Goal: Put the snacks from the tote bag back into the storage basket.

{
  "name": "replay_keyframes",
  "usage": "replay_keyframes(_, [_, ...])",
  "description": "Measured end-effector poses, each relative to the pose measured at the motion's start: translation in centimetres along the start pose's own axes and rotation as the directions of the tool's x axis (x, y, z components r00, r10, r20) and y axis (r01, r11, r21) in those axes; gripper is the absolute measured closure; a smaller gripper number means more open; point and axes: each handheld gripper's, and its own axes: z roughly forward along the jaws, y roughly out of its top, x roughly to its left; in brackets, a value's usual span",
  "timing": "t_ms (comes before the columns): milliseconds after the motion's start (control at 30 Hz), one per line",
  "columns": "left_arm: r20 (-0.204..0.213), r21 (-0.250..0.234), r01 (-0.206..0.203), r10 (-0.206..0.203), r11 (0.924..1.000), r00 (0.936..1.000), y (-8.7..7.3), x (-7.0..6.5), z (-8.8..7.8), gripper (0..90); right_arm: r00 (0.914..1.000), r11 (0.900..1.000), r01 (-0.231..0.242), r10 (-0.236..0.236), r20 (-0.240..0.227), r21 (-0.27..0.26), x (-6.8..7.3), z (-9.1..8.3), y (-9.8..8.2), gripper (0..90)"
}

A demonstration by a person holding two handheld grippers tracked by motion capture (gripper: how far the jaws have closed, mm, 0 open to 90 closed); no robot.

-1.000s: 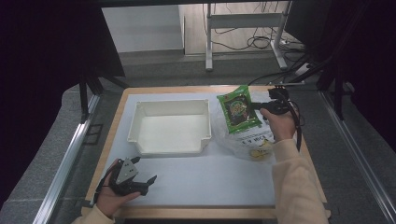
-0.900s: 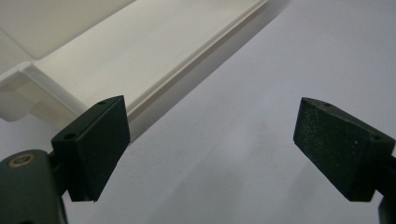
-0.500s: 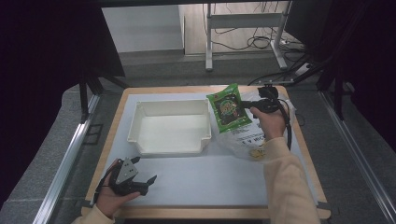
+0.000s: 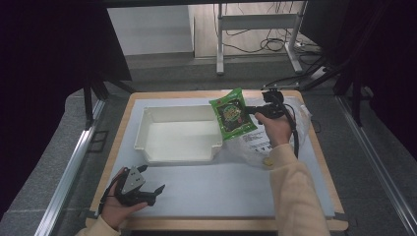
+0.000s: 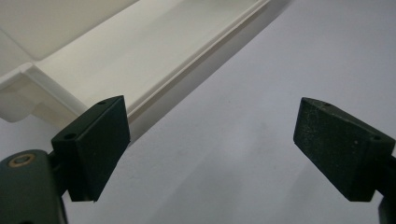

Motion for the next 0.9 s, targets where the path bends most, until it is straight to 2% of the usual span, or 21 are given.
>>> replay_keyframes(900, [0.001,-0.009,0.005,-0.005,1.0000,1.0000,0.0,0.0,0.0,10.7,0.9986,1.000,0.021,-0.021,-0.048,0.006,2.5,2.1,0.6,90.0])
